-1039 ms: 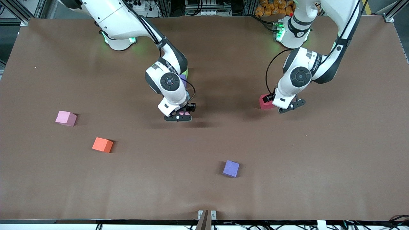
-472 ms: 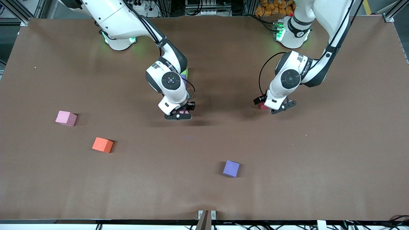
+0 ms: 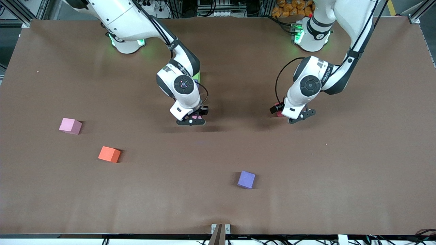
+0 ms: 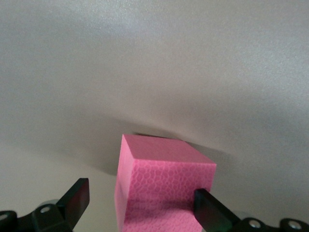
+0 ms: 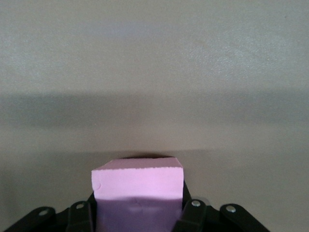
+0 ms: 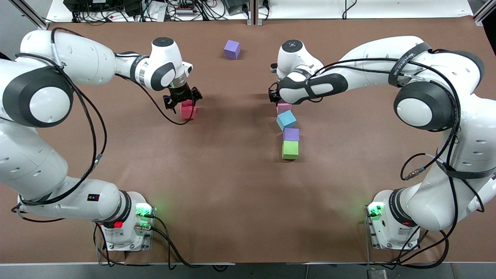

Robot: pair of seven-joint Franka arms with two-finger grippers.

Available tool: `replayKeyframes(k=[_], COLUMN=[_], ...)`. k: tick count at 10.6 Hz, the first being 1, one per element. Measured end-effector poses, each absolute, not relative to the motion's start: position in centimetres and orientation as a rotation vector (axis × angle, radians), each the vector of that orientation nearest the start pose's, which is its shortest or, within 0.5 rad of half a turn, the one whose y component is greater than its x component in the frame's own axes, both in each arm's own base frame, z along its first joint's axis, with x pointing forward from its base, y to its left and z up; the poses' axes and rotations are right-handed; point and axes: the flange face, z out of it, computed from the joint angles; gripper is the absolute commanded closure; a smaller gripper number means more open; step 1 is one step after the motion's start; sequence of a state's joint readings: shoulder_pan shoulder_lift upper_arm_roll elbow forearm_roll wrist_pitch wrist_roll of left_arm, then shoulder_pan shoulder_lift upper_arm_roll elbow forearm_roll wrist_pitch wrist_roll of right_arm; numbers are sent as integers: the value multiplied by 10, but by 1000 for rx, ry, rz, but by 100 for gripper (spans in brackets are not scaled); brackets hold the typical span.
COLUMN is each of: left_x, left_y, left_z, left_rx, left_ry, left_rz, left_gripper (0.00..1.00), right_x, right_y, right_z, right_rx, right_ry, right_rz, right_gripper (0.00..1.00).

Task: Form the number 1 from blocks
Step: 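Grasp the red block with the left gripper while the right gripper withdraws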

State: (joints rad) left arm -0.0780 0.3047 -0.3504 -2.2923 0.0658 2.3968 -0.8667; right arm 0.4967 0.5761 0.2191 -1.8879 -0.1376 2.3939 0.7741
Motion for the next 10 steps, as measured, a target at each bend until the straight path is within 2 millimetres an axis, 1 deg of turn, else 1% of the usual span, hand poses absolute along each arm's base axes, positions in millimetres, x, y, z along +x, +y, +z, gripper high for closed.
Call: replayKeyframes(k=[5,6,9,10], left_x=[463,464,470,474], left_y=[-212,-211,-210,-210], left_z=[214,217,232,239], left_rx=[-2996,-2996,-2978,-2967], left_ry=[-604,-610,-617,-619], left_rz=[298,292,297,307], left_gripper=[0,0,0,0], right_x=[466,465,464,464], right_y=[404,404,404,404], right_z=[200,200,199,199], right_rx=[-3163,-3165,-3166,-3166], right_ry=[-39,-40,-36,-25], right_rz=[112,114,116,117], right_gripper=[100,90,27,0])
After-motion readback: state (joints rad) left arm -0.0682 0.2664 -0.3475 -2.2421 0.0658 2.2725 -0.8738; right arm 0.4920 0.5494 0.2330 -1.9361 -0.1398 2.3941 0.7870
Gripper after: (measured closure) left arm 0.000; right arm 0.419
